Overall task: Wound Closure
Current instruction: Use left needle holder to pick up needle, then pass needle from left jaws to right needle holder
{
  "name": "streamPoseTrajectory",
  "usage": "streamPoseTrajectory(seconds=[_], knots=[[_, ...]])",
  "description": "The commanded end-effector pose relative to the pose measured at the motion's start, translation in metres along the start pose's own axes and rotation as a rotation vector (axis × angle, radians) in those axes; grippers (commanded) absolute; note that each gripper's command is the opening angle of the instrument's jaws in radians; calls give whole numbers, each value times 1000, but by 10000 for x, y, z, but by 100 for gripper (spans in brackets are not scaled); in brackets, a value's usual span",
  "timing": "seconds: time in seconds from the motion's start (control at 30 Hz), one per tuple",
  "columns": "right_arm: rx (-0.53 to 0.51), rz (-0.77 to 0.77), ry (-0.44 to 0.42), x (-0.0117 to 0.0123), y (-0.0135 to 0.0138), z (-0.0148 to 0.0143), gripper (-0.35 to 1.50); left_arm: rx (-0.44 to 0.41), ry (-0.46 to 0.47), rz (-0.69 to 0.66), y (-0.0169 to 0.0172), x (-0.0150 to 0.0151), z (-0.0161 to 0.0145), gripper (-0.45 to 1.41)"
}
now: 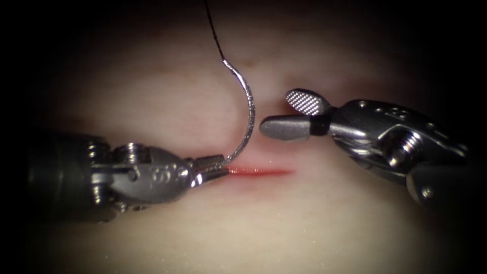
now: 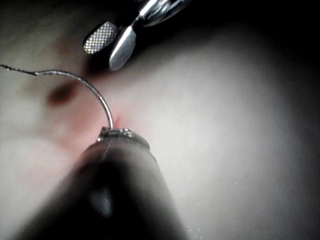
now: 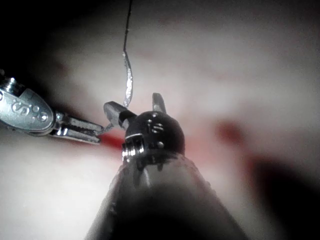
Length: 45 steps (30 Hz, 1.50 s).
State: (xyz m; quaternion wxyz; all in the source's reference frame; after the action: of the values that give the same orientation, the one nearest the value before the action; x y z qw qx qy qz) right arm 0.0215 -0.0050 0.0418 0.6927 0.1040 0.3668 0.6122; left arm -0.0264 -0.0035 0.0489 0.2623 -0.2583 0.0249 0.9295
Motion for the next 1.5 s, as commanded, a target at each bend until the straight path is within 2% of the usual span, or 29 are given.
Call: streamPoseTrajectory(seconds=[0.03, 0.1, 0.13, 0.23, 0.5, 0.53, 0.6, 0.7, 0.77, 0.83, 0.87, 0.93, 0.97, 1.03, 1.1, 1.17, 1.3, 1.4, 1.5], knots=[[-23, -8, -6, -2, -7, 15, 125, 1, -2, -1, 5, 0, 6, -45], [-60, -37, -16, -2, -13, 20, 127, 12, -11, -2, 7, 2, 5, -45], [-133, -82, -20, -2, -18, 25, 131, 23, -27, 2, 9, 2, 4, -45], [-197, -118, -26, -3, -24, 31, 131, 36, -41, 2, 11, 4, 3, -45], [-279, -176, -46, -11, -42, 46, 131, 63, -85, 16, 15, 5, 1, -45], [-287, -188, -53, -13, -46, 49, 129, 65, -90, 17, 15, 5, 1, -38], [-292, -197, -70, -15, -50, 52, 122, 68, -92, 16, 15, 5, 1, -37], [-297, -197, -77, -16, -54, 55, 100, 67, -95, 29, 15, 5, 1, -45], [-300, -195, -77, -15, -54, 58, 75, 67, -96, 41, 16, 5, 1, -45], [-278, -194, -78, -14, -54, 60, -26, 65, -99, 54, 16, 5, 0, -45], [-268, -193, -81, -14, -54, 61, -35, 65, -100, 60, 16, 5, 0, -45], [-271, -190, -76, -12, -54, 63, -35, 64, -101, 72, 16, 5, 0, -45], [-272, -188, -70, -11, -54, 64, -35, 64, -101, 78, 16, 5, 0, -38], [-273, -186, -64, -11, -52, 65, -35, 59, -100, 76, 14, 6, 0, 37], [-273, -187, -64, -11, -50, 64, -35, 51, -96, 79, 11, 9, -1, 51], [-273, -187, -62, -11, -49, 64, -35, 48, -85, 71, 8, 10, -2, 54], [-269, -184, -41, -10, -47, 61, -35, -6, -23, 12, 8, 12, -3, 106], [-226, -177, -6, -6, -43, 58, -35, -108, 85, -87, 8, 15, -6, 133], [-116, -207, 50, -2, -38, 54, -35, -187, 186, -189, 7, 22, -12, 130]])
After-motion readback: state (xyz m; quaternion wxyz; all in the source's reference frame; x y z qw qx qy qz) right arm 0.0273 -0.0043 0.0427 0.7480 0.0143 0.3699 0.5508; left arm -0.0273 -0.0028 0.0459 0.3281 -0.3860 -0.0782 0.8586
